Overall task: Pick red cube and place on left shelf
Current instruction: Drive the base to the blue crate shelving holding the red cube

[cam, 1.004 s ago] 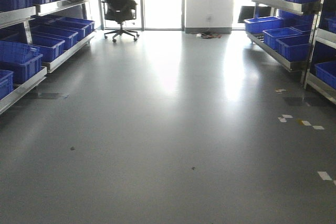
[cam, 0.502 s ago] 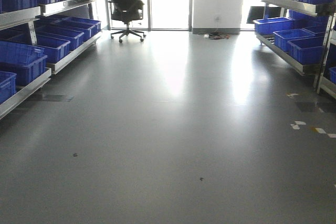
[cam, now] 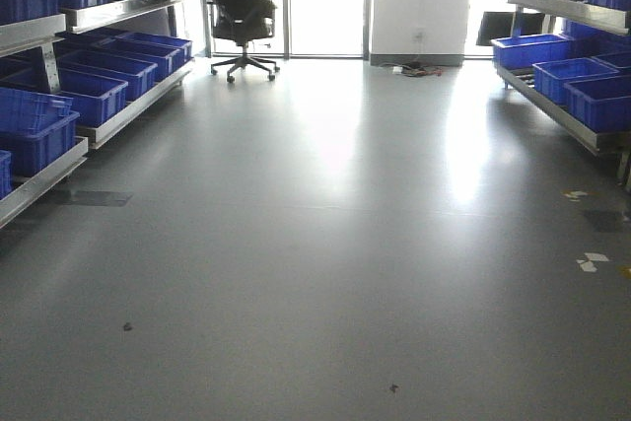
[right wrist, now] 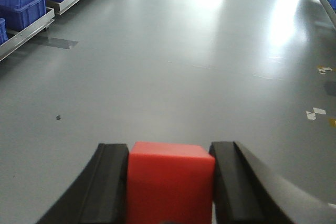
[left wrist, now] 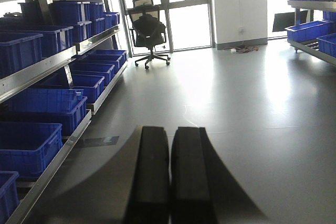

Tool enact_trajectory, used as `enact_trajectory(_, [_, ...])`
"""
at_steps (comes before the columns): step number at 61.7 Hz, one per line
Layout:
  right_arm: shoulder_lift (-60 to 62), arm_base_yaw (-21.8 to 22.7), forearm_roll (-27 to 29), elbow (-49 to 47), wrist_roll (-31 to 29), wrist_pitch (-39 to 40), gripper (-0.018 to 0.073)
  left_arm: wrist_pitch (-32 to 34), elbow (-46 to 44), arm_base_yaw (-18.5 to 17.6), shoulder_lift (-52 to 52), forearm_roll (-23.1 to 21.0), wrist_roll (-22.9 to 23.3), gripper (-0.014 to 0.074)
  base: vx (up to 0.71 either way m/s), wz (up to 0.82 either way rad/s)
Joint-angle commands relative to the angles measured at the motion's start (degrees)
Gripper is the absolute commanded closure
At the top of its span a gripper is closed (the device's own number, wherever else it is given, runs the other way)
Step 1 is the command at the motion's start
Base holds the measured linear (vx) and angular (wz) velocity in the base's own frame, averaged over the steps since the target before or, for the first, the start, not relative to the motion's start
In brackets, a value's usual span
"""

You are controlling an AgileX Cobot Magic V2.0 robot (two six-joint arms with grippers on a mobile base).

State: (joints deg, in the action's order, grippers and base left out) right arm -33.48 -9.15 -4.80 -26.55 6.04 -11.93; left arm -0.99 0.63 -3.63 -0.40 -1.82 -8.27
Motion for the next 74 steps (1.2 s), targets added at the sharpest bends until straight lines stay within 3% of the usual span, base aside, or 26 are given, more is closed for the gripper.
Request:
enact_trajectory(1, [-0.24,0.29,-0.69,-1.72,-0.19,4.83,0.0500,4.75,1.26,0.11,0.47,-0.57,-0.03,0.0491,0.45,0.06])
enact_trajectory(74, [-0.24,0.29,-0.69,-1.72,-0.19,4.83,0.0500,4.75,1.26,0.11,0.47,-0.57,-0.03,0.0491,0.60,0.14])
